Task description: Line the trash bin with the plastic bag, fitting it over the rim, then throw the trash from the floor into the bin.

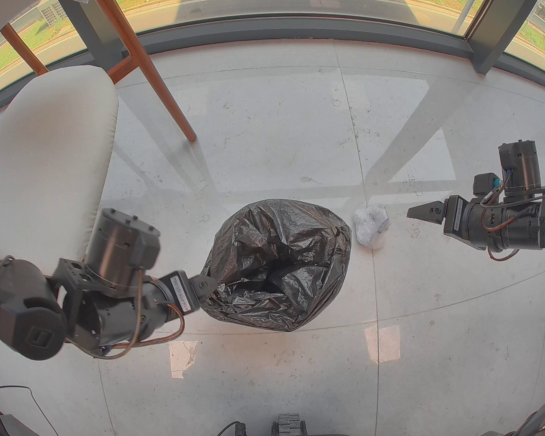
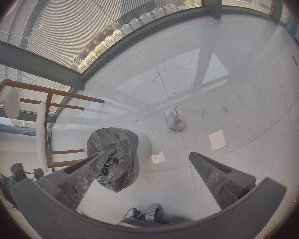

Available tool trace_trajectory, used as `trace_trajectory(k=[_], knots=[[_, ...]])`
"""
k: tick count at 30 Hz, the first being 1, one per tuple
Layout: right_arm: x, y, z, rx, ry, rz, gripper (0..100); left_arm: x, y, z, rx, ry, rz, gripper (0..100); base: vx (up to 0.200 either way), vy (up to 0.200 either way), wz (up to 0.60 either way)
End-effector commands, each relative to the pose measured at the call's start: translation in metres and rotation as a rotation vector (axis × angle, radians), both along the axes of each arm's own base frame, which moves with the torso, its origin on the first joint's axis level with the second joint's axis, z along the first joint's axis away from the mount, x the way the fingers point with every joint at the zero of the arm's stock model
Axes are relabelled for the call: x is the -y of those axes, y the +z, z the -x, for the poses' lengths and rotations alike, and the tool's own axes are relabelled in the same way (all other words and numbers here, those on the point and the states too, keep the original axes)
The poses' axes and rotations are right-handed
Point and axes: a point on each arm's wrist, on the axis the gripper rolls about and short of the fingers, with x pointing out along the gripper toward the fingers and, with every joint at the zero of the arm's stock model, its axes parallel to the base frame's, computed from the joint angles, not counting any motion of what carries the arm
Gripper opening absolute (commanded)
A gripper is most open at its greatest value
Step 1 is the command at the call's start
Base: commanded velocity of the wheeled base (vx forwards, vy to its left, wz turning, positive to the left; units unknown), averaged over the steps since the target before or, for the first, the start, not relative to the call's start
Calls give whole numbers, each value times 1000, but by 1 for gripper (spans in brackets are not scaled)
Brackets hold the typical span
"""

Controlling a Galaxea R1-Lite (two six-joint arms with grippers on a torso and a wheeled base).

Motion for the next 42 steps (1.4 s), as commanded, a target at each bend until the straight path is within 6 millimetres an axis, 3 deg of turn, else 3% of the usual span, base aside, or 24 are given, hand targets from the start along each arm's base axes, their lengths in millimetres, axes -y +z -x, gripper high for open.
trace_trajectory(k=[1, 8, 14, 16, 22, 27, 33, 42], knots=[[8, -21, -22, 1, -23, 35, 100, -22, 36, 17, 146, 31, 95, 100, 0, 0, 0], [8, -50, -59, 83, -24, 65, 100, -36, 46, 36, 229, -29, 46, 100, 0, 0, 0], [6, -77, -87, 104, -7, 114, 100, -36, 54, 36, 345, -100, -8, 100, 0, 0, 0], [6, -80, -91, 106, -4, 121, 100, -35, 55, 36, 356, -111, -17, 100, 0, 0, 0], [6, -99, -128, 133, -10, 142, 100, -41, 65, 47, 446, -204, -62, 100, 0, 0, 0], [2, -110, -147, 139, -9, 142, 100, -43, 83, 50, 603, -260, -80, 100, 0, 0, 0], [6, -125, -175, 160, -25, 159, 100, -47, 76, 56, 622, -299, -108, 100, 0, 0, 0], [6, -146, -198, 167, -32, 159, 100, -55, 75, 52, 617, -272, -119, 100, 0, 0, 0]])
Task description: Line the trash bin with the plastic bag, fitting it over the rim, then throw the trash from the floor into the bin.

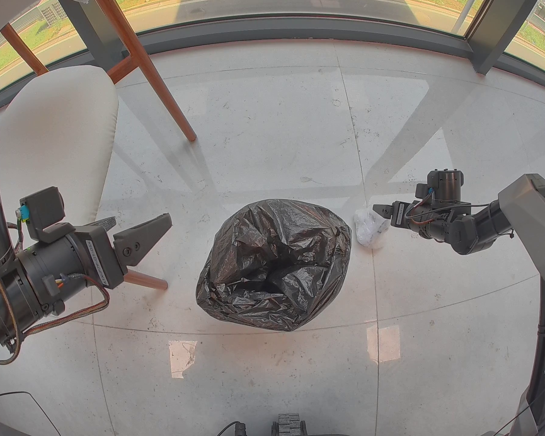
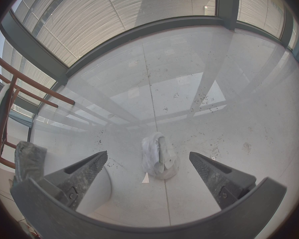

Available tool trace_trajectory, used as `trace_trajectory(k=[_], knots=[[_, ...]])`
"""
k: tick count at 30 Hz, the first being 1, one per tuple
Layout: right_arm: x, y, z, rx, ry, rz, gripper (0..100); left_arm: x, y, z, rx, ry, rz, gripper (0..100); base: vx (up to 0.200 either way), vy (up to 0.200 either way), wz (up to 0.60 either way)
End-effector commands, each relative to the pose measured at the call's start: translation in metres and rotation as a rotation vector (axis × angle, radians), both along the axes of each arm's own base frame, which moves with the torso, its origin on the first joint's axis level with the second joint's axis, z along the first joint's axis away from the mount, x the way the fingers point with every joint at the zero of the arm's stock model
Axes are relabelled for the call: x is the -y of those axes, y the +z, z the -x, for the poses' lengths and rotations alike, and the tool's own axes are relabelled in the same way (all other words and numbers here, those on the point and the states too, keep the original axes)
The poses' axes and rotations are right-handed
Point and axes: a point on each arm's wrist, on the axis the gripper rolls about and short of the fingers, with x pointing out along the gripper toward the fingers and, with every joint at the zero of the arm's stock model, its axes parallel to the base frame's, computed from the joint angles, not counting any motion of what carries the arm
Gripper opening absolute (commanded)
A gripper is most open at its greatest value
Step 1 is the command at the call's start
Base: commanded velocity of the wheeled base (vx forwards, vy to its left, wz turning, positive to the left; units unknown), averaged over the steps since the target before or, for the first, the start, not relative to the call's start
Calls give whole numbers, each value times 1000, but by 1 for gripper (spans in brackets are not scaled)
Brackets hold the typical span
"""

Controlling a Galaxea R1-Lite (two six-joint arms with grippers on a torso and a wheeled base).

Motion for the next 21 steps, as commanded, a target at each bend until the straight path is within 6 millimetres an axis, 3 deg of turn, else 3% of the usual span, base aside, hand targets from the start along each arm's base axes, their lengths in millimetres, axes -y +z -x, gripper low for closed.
trace_trajectory(k=[1, 13, 14, 21], knots=[[0, -27, -16, -23, -8, 5, 100, -2, 1, 0, 5, 10, 5, 100, 0, 0, 0], [-2, -57, -45, -1, 9, 41, 100, -6, 4, -4, 32, 33, 21, 100, 0, 0, 0], [-2, -61, -47, -3, 11, 44, 0, -6, 4, -4, 36, 30, 24, 100, 0, 0, 0], [-3, -83, -49, -27, 20, 63, 0, -9, 4, -8, 33, 42, 22, 100, 0, 0, 0]])
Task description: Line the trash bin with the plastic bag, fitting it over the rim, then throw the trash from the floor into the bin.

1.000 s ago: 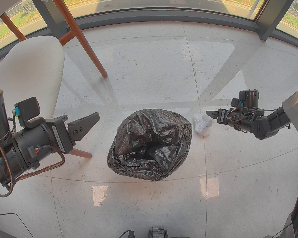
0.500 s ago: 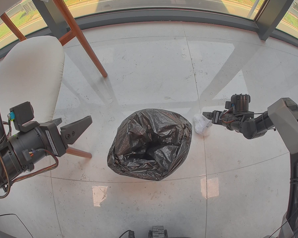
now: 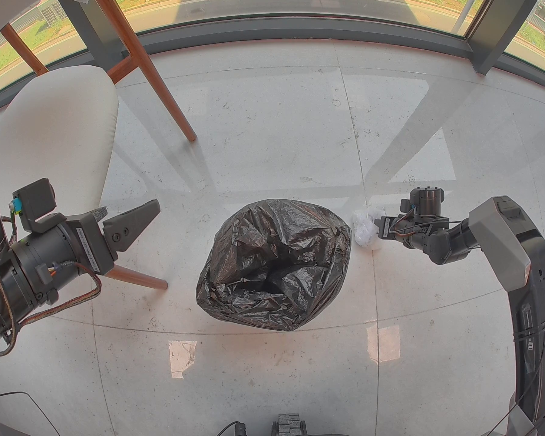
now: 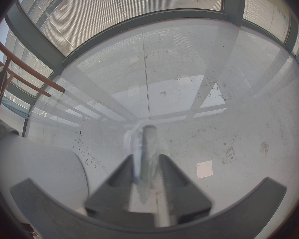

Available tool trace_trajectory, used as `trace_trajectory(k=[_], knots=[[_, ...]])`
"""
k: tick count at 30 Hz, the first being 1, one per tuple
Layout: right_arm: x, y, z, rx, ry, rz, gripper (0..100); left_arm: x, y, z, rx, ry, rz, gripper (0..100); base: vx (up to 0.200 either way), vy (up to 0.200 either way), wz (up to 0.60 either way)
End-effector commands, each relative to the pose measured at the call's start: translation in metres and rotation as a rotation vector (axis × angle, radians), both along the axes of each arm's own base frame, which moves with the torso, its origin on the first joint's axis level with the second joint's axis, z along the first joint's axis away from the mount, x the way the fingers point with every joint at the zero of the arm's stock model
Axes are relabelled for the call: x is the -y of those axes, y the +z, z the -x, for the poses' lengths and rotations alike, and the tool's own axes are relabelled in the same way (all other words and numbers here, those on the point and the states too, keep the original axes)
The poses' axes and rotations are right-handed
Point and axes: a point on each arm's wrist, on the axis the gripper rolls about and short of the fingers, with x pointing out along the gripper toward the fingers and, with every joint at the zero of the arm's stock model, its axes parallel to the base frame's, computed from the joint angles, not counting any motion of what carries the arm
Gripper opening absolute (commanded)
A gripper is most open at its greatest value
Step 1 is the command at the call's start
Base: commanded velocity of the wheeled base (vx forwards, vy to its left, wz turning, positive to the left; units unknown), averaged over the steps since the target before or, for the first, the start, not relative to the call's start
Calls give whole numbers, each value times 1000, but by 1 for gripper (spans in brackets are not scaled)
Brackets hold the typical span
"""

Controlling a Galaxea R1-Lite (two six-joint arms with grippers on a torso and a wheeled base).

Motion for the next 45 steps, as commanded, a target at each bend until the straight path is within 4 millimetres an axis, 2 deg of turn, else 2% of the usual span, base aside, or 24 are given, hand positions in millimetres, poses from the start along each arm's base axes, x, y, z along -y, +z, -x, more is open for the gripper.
trace_trajectory(k=[1, 4, 6, 7, 8, 11, 13, 14, 15, 16, 18, 19, 20, 21, 22, 23, 24, 27, 30, 31, 33, 39, 45], knots=[[-1, -21, -1, -33, 3, 7, 0, -1, 0, -4, -2, 11, -1, 100, 0, 0, 0], [2, -16, -1, -22, -3, 3, 0, -2, 1, -5, 1, 21, 1, 100, 0, 0, 0], [10, -1, -3, 7, -8, -5, 0, -2, 2, -5, 8, 22, 3, 100, 0, 0, 0], [10, -1, -3, 7, -8, -5, 0, -2, 2, -5, 8, 22, 3, 100, 0, 0, 0], [12, 30, 0, 52, -8, -14, 0, -2, 2, -6, 11, 20, 4, 100, 0, 0, 0], [20, 84, 11, 124, 7, -37, 0, -2, 2, -5, 14, 6, 1, 100, 0, 0, 0], [22, 106, 19, 148, 19, -47, 0, -2, 2, -5, 14, -2, -5, 100, 0, 0, 0], [24, 133, 32, 170, 30, -61, 0, -2, 1, -5, 12, -11, -11, 100, 0, 0, 0], [26, 148, 42, 177, 34, -70, 0, -2, 0, -5, 11, -17, -16, 100, 0, 0, 0], [27, 154, 47, 177, 34, -74, 0, -2, 0, -5, 11, -20, -18, 100, 0, 0, 0], [27, 180, 77, 185, 47, -109, 0, -2, -1, -4, 13, -31, -17, 100, 0, 0, 0], [27, 180, 77, 185, 47, -109, 0, -2, -1, -4, 13, -31, -17, 100, 0, 0, 0], [26, 197, 102, 193, 67, -132, 0, -2, 0, -4, 27, -36, -12, 100, 0, 0, 0], [26, 201, 109, 191, 72, -136, 0, -2, 0, -4, 30, -36, -10, 100, 0, 0, 0], [24, 210, 127, 196, 90, -146, 0, -2, 1, -4, 37, -36, -7, 100, 0, 0, 0], [22, 211, 133, 193, 100, -149, 0, -2, 1, -4, 37, -36, -7, 100, 0, 0, 0], [13, 215, 154, 182, 138, -156, 0, -2, 0, -4, 33, -36, -10, 100, 0, 0, 0], [1, 209, 188, 146, 193, -156, 0, -2, -2, -4, 28, -36, -13, 100, 0, 0, 0], [-13, 203, 212, 114, 254, -156, 0, -2, -2, -4, 28, -36, -13, 100, 0, 0, 0], [-13, 203, 212, 114, 254, -156, 0, -2, -2, -4, 28, -36, -13, 100, 0, 0, 0], [-28, 194, 228, 76, 313, -154, 0, -2, -2, -4, 30, -37, -12, 100, 0, 0, 0], [-62, 186, 244, 44, 435, -148, 0, -2, -2, -4, 31, -36, -10, 100, 0, 0, 0], [-95, 172, 239, 4, 511, -130, 0, -2, -1, -4, 33, -39, -10, 100, 0, 0, 0]])
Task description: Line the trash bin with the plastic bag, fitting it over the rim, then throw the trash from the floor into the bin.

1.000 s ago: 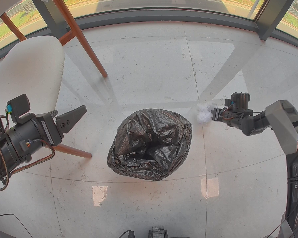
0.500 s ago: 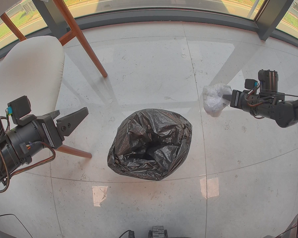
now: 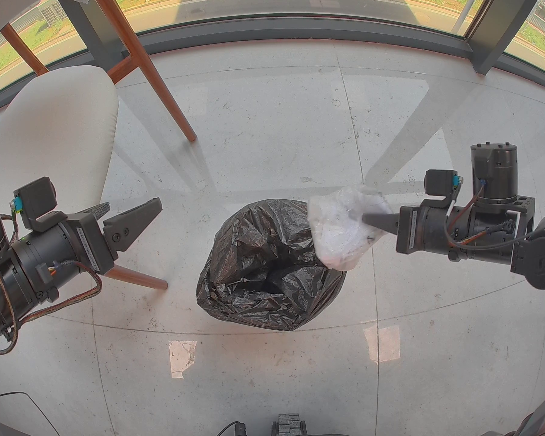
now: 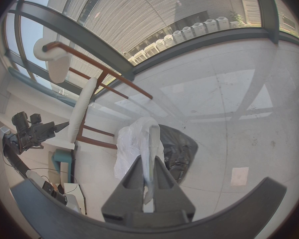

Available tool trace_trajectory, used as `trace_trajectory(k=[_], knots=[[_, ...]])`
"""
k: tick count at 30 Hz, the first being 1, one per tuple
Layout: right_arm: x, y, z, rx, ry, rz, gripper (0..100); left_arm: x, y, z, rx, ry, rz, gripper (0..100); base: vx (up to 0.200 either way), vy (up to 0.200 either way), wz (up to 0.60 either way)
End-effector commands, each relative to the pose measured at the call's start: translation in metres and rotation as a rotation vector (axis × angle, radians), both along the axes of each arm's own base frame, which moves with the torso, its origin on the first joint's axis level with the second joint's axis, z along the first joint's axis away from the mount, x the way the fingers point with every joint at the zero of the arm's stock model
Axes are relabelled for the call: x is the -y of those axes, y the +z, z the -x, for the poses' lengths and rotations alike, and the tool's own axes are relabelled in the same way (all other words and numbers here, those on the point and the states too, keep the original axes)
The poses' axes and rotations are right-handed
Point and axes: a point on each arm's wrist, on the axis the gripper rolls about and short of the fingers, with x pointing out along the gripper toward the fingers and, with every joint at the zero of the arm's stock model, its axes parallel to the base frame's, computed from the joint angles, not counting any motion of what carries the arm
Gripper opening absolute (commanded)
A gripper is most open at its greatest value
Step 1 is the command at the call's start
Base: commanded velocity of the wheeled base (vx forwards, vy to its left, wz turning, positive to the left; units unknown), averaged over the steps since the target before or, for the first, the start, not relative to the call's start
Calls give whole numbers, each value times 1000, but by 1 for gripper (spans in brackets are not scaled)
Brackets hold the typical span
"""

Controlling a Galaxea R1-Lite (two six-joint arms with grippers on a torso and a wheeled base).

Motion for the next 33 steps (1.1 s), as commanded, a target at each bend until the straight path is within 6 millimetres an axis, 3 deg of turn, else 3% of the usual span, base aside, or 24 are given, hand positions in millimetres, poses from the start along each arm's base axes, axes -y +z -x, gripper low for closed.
trace_trajectory(k=[1, 7, 13, 14, 25, 29, 33], knots=[[-28, -7, -1, -5, 71, 11, 0, 1, 0, 0, 0, -5, 1, 100, 0, 0, 0], [-44, -6, -19, 43, 75, -18, 0, 0, 0, 0, 0, -16, 3, 100, 0, 0, 0], [-44, -8, -20, 40, 77, -16, 0, -3, 1, -1, 5, -1, 3, 100, 0, 0, 0], [-44, -8, -20, 38, 77, -15, 100, -3, 1, -1, 5, 1, 3, 100, 0, 0, 0], [-37, 1, -11, 56, 49, -26, 100, -4, 0, 0, 4, 2, 3, 100, 0, 0, 0], [-21, 10, 1, 74, 11, -31, 100, -6, 2, 3, 10, 7, 7, 100, 0, 0, 0], [7, 21, 15, 104, -57, -41, 100, -16, 1, 10, 22, 42, 11, 100, 0, 0, 0]])
